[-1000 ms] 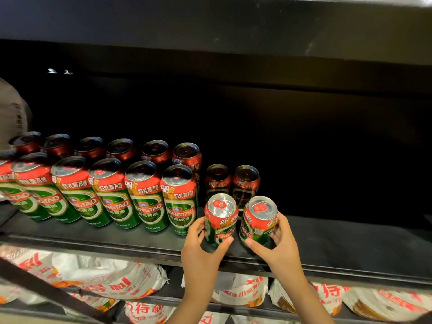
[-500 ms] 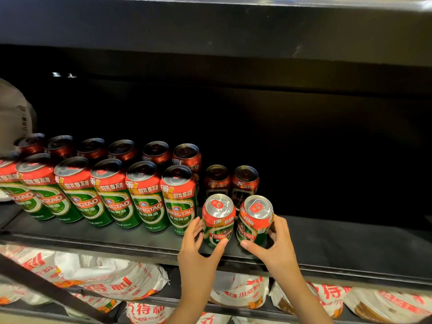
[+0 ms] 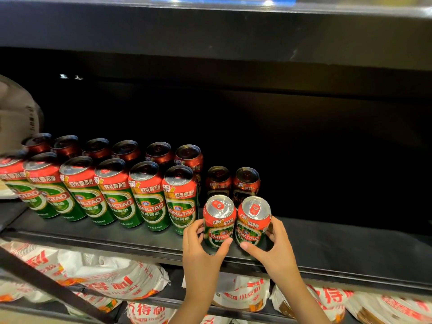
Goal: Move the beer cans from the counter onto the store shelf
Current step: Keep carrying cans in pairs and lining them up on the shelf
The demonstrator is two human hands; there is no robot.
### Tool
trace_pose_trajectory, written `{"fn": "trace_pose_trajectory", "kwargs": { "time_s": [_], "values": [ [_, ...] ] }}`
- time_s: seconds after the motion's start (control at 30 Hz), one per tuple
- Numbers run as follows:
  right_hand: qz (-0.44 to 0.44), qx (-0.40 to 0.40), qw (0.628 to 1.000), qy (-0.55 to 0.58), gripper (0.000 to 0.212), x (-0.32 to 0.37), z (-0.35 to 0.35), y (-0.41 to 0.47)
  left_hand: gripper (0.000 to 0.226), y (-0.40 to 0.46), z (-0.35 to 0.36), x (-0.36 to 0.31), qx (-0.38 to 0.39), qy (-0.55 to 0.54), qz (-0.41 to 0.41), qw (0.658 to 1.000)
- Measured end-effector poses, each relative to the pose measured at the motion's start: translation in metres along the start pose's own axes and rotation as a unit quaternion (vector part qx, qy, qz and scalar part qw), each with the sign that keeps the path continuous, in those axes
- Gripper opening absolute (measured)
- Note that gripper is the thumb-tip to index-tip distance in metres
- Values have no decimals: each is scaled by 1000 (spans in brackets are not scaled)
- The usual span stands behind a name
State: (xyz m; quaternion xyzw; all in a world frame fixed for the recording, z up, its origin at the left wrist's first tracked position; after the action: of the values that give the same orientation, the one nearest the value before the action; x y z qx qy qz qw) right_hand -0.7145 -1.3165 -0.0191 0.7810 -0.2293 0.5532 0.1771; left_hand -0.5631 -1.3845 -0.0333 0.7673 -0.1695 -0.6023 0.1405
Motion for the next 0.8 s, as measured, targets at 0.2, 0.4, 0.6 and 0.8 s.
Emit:
{"fn": "trace_pose_trajectory", "kwargs": {
  "time_s": [0.2,0.4,0.6,0.8],
  "values": [
    [-3,-15,1000,7,73,-2,-2,0,67,-1,-4,2,12,-25,-39,999],
    [-8,6,1000,-12,81,-1,-3,-1,63,-2,-5,3,22,-14,-28,999],
    [-6,5,1000,-20,71,-1,-1,-1,64,-2,-5,2,22,14,7,1000],
    [-2,-3,1000,-23,72,-1,-3,-1,62,-2,-4,2,14,5,-15,1000]
  ]
}}
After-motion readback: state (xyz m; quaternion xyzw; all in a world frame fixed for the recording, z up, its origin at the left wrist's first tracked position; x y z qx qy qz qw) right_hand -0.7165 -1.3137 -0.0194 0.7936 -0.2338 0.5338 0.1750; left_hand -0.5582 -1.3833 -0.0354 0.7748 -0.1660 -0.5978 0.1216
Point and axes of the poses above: each hand's wrist, its own y-axis towards the middle knuckle, its own z-axis out of the palm, x = y × z, the point moved 2 cm from there along y, towards the middle knuckle, and after that the axes turned 3 degrees about z, right-handed, at the moved point
